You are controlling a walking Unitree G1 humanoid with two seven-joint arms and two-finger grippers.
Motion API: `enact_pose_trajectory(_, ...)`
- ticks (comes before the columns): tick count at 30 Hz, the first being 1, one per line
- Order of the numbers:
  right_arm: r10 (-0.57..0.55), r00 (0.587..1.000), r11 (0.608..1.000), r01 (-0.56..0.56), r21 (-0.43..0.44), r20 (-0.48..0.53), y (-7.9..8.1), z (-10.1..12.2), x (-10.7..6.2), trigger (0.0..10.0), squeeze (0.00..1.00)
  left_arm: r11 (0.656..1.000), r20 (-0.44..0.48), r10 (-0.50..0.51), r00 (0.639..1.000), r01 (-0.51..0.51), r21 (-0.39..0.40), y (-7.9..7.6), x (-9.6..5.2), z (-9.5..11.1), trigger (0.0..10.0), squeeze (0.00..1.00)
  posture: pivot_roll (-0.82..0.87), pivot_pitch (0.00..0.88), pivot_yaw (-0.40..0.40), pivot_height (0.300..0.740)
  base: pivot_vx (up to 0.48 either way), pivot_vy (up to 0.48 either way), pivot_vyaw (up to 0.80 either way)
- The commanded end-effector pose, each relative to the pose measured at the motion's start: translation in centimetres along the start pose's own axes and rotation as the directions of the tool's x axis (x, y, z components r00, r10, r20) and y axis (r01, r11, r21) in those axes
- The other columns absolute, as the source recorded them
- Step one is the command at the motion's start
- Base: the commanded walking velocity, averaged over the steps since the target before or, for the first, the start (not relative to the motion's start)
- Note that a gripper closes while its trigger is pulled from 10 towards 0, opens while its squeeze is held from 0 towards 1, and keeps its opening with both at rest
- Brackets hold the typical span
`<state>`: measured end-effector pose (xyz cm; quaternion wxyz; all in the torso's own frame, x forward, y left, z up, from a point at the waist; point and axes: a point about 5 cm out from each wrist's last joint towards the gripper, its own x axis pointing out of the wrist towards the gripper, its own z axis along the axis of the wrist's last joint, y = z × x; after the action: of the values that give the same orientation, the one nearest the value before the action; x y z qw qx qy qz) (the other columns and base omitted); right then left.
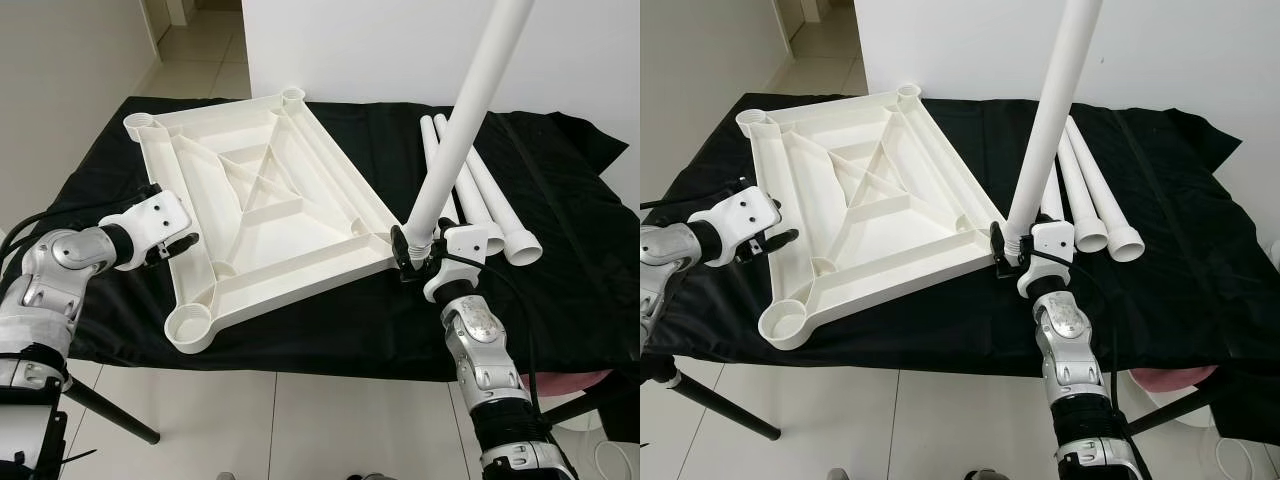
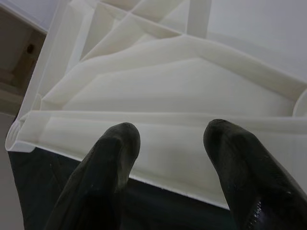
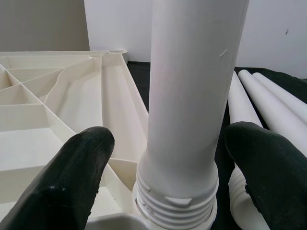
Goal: Building children table
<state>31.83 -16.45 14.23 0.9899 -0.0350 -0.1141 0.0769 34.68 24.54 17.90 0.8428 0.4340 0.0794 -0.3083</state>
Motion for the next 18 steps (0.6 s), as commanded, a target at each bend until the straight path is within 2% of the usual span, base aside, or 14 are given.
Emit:
enact_pose_trajectory(1,0.005,1.0,1.0,-0.005,0.009,-0.009,0.2,-0.4,-0.2,10.0,0.0,0.999,-0.021,-0.021,1.0,0.022,0.029,-0.2,-0.1,-0.3,10.0,0.0,-0.03,0.024,0.013,0.74,0.0,0.0,0.0)
enact_pose_trajectory(6,-0.005,1.0,1.0,0.005,0.007,-0.002,-0.2,-0.2,0.1,10.0,0.0,0.99,-0.022,-0.132,0.991,0.133,0.053,-2.4,0.3,-0.4,10.0,0.0,-0.03,0.027,0.017,0.74,0.0,0.0,0.0)
enact_pose_trajectory(7,-0.005,1.0,1.0,0.005,0.007,-0.002,-0.2,-0.2,0.1,10.0,0.0,0.99,-0.022,-0.132,0.991,0.133,0.053,-2.4,0.3,-0.4,10.0,0.0,-0.03,0.027,0.017,0.74,0.0,0.0,0.0)
enact_pose_trajectory(14,-0.018,1.0,1.0,0.018,0.001,0.014,-0.5,0.5,1.3,10.0,0.0,0.967,0.045,-0.252,0.967,0.25,0.058,-6.0,1.7,0.6,10.0,0.0,-0.03,0.036,0.016,0.74,0.0,0.0,0.0)
enact_pose_trajectory(18,-0.034,0.999,0.999,0.034,-0.008,0.009,-0.8,0.8,2.1,10.0,0.0,0.958,0.078,-0.284,0.956,0.28,0.056,-7.0,2.1,1.2,10.0,0.0,-0.03,0.042,0.016,0.74,0.0,0.0,0.0)
